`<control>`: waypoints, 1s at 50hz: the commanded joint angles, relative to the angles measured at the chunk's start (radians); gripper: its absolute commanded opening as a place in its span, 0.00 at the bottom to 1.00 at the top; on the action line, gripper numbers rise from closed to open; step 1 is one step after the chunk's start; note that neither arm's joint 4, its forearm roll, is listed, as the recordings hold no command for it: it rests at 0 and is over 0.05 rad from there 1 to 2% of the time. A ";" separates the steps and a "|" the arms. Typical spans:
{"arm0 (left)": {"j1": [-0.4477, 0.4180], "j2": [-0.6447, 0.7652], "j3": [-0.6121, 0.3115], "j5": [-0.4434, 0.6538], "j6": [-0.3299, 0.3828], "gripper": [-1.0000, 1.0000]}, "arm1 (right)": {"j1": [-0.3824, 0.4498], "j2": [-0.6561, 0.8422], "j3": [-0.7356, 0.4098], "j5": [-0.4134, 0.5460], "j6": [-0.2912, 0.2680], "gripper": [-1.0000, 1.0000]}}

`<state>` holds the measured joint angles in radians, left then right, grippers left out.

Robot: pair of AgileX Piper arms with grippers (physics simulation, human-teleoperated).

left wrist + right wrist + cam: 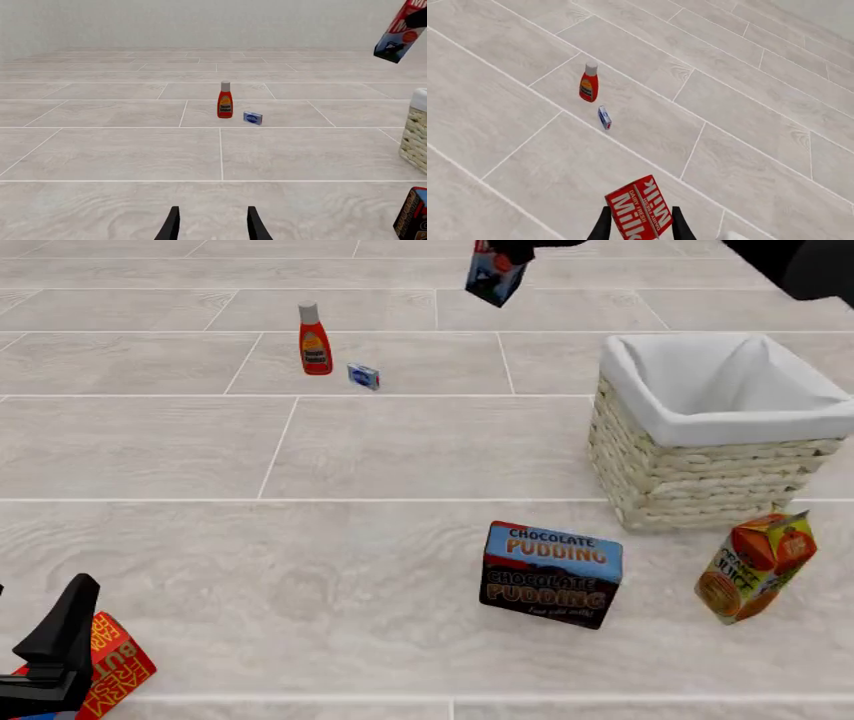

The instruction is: Pick the milk and place it in the basket.

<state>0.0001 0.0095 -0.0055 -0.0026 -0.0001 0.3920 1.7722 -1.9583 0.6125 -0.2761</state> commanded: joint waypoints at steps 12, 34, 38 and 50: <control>0.000 0.000 0.000 0.000 0.000 1.00 | -0.104 -0.231 0.183 -0.031 0.017 0.00; 0.000 0.000 0.000 0.000 0.000 1.00 | -0.240 -0.287 0.243 -0.030 -0.014 0.00; 0.000 0.000 0.000 0.000 0.000 1.00 | -0.261 -0.302 0.257 -0.028 -0.021 0.00; 0.000 0.000 0.000 0.000 0.000 1.00 | -0.347 -0.361 0.308 -0.014 -0.066 0.00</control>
<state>0.0001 0.0095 -0.0055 -0.0026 -0.0001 0.1075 1.4669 -1.6719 0.5997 -0.3408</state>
